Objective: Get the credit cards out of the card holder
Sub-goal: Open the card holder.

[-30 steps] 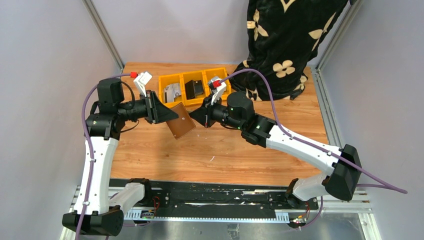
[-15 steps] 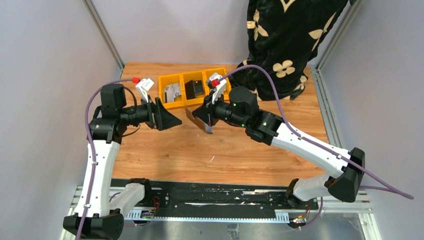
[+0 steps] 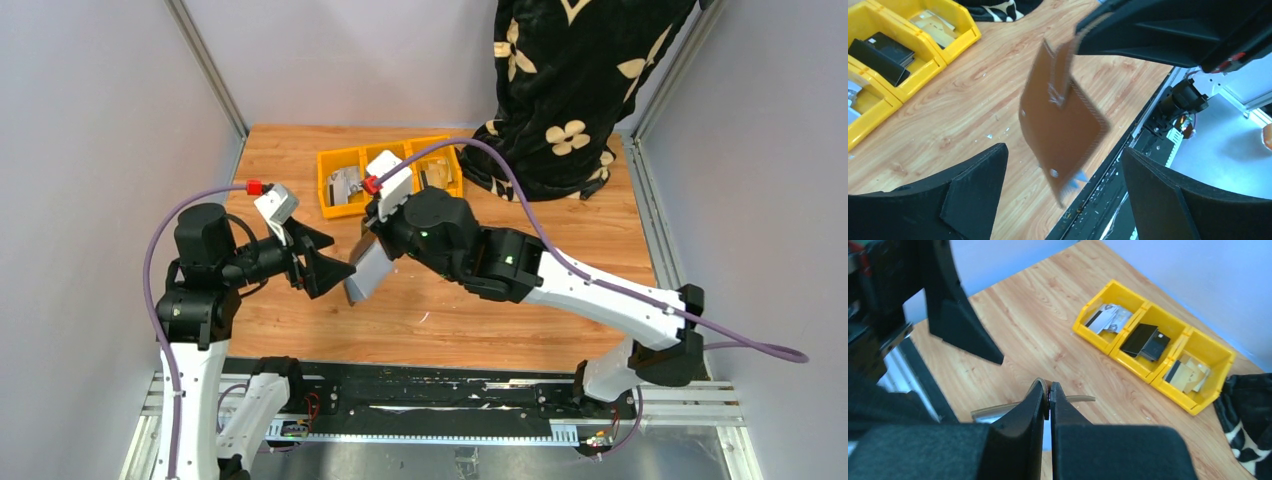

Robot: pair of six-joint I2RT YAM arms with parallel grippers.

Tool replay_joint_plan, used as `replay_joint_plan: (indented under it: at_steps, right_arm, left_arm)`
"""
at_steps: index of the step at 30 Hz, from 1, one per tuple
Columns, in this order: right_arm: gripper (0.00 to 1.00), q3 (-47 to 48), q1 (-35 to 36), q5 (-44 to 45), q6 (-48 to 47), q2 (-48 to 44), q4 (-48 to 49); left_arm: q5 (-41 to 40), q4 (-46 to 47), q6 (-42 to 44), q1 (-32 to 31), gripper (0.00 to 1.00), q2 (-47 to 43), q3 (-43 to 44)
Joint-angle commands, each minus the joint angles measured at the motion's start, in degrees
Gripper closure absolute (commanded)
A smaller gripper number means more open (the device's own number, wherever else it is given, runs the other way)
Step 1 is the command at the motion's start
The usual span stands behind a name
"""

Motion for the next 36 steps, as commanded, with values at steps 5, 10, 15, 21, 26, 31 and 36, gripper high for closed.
replay_joint_plan:
  at_steps: [5,10,15,21,26,31,36]
  right_arm:
    - [1.00,15.4,7.7,20.5,-4.3,10.2,-7.4]
    - [1.00,19.4,9.5,22.3,-5.0,12.3,-8.5]
    - [1.00,20.2,11.1,24.1,-4.7,12.4,-8.3]
    - [1.00,17.2,11.6,21.2,-3.4,9.9,-7.0]
    - [1.00,16.4,11.6,16.5,-0.6,8.2,-7.7]
    - [1.00,16.4,11.6,13.9,0.9,7.5,-8.9]
    - [1.00,15.5,11.6,10.9,1.3,5.8,-9.0]
  left_arm:
    - [5.0,0.8,4.4,-0.3,0.02,-5.9,-4.5]
    - [0.7,3.0,5.5,-0.3,0.12,-7.6,-6.6]
    - [-7.7,10.7,1.1,-0.3,0.15,-9.7,-9.1]
    - [-8.0,14.2,0.5,-0.3,0.32,-11.0,-10.5]
    - [1.7,15.8,-3.0,-0.3,0.45,-9.6,-11.0]
    - [3.2,15.9,-1.8,-0.3,0.59,-8.6,-11.3]
    - [-3.3,18.3,-2.2,-0.2,0.81,-9.9,-11.9]
